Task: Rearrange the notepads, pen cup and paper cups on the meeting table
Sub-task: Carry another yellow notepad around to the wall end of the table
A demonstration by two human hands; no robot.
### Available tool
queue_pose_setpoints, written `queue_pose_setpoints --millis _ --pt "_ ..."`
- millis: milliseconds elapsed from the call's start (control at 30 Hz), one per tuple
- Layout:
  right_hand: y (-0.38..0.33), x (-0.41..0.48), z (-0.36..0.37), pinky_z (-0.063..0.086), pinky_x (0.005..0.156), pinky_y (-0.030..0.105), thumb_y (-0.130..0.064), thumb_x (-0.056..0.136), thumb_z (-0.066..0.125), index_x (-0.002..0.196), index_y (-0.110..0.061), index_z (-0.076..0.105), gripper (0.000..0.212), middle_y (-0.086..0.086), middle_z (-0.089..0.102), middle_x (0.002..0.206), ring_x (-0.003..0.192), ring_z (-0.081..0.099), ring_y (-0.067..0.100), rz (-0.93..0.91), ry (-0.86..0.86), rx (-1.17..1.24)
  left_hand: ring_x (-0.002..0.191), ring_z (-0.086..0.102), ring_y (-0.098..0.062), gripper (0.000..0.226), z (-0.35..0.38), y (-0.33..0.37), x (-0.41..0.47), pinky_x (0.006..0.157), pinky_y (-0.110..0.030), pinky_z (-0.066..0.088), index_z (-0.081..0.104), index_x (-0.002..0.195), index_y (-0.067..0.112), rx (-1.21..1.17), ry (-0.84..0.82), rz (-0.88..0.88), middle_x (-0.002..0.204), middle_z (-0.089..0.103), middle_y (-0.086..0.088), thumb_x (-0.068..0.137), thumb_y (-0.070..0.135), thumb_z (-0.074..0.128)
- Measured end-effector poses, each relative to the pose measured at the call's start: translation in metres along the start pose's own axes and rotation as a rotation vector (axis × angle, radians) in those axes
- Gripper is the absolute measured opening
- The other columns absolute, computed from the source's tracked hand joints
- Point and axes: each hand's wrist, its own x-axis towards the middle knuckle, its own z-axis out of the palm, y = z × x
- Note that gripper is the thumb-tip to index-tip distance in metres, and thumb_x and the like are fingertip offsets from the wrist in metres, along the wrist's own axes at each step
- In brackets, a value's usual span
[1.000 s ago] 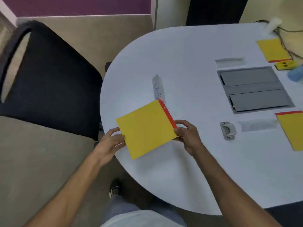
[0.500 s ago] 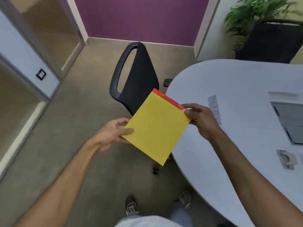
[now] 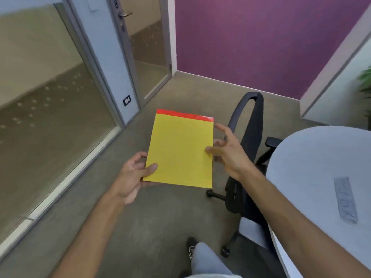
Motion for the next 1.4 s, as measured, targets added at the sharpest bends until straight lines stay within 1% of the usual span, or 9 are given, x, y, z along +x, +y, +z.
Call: queue_pose_setpoints --millis 67,167,300,433,567,733,1033,1200,1400 --pt "-0.001 0.023 0.016 0.048 0.093 0.065 0.012 0.085 0.063 0.146 -0.028 0.04 0.076 0.003 0.073 0.09 0.109 0.065 0.041 0.007 -0.023 -0.029 0.078 0.074 -0.022 0.034 -0.013 0.005 0.01 0.057 -0.035 0.059 0.06 0.103 0.015 -0.004 0.049 0.009 0.102 0.075 -0.014 0.073 0.011 0.076" --pt "-0.007 0.062 0.034 0.047 0.084 0.051 0.016 0.085 0.059 0.129 -0.019 0.057 0.057 0.006 0.074 0.1 0.11 0.064 0.045 0.034 -0.06 -0.008 0.084 0.073 -0.022 0.039 -0.033 0.014 0.039 0.062 -0.036 0.061 0.06 0.107 0.015 0.023 0.067 0.004 0.107 0.075 -0.013 0.072 0.009 0.077" --pt "-0.011 0.128 0.04 0.04 0.079 0.046 0.015 0.085 0.062 0.122 -0.015 0.061 0.048 0.024 0.062 0.098 0.092 0.061 0.035 0.048 -0.056 -0.003 0.092 0.072 -0.023 0.053 -0.052 0.031 0.106 0.068 -0.034 0.061 0.058 0.118 0.009 0.079 0.069 -0.025 0.111 0.075 -0.012 0.069 0.006 0.078" --pt "-0.017 0.2 0.031 0.038 0.063 0.032 0.005 0.089 0.065 0.133 -0.024 0.055 0.054 0.017 0.057 0.086 0.084 0.055 0.026 0.087 -0.06 -0.065 0.083 0.073 -0.02 0.032 -0.058 0.054 0.194 0.066 -0.029 0.061 0.062 0.112 0.0 0.131 0.089 -0.089 0.108 0.075 -0.016 0.084 0.013 0.071" --pt "-0.032 0.265 0.015 0.034 0.057 0.03 0.005 0.088 0.065 0.134 -0.023 0.056 0.054 0.018 0.055 0.086 0.079 0.053 0.025 0.128 -0.025 -0.026 0.079 0.072 -0.019 0.022 -0.061 0.08 0.272 0.068 -0.029 0.06 0.068 0.103 0.004 0.22 0.051 -0.115 0.103 0.075 -0.016 0.085 0.016 0.071" --pt "-0.053 0.333 0.004 0.037 0.056 0.028 0.007 0.087 0.066 0.124 -0.005 0.061 0.039 0.024 0.058 0.093 0.077 0.056 0.026 0.167 0.081 0.01 0.08 0.072 -0.016 0.019 -0.061 0.107 0.359 0.062 -0.023 0.057 0.071 0.105 0.008 0.309 0.054 -0.114 0.098 0.076 -0.009 0.086 0.008 0.073" --pt "-0.063 0.458 -0.006 0.041 0.057 0.026 0.009 0.086 0.066 0.117 0.006 0.063 0.032 0.019 0.066 0.09 0.075 0.058 0.024 0.224 0.278 0.08 0.069 0.07 -0.004 0.015 -0.07 0.149 0.532 0.056 -0.02 0.056 0.07 0.094 0.012 0.376 -0.111 -0.171 0.079 0.075 0.003 0.082 0.005 0.076" --pt "-0.075 0.523 -0.012 0.052 0.054 0.024 0.008 0.084 0.068 0.1 -0.004 0.068 0.02 0.015 0.071 0.089 0.073 0.064 0.025 0.214 0.439 0.165 0.07 0.07 -0.009 0.016 -0.062 0.181 0.64 0.058 -0.023 0.058 0.07 0.096 0.009 0.429 -0.243 -0.182 0.084 0.074 -0.002 0.081 0.005 0.077" --pt "-0.089 0.57 -0.036 0.054 0.054 0.023 0.004 0.085 0.069 0.106 0.002 0.068 0.021 0.014 0.075 0.092 0.069 0.071 0.019 0.18 0.615 0.258 0.065 0.069 -0.008 0.013 -0.025 0.21 0.732 0.053 -0.02 0.054 0.069 0.093 0.009 0.477 -0.409 -0.203 0.077 0.074 0.002 0.083 0.003 0.075"
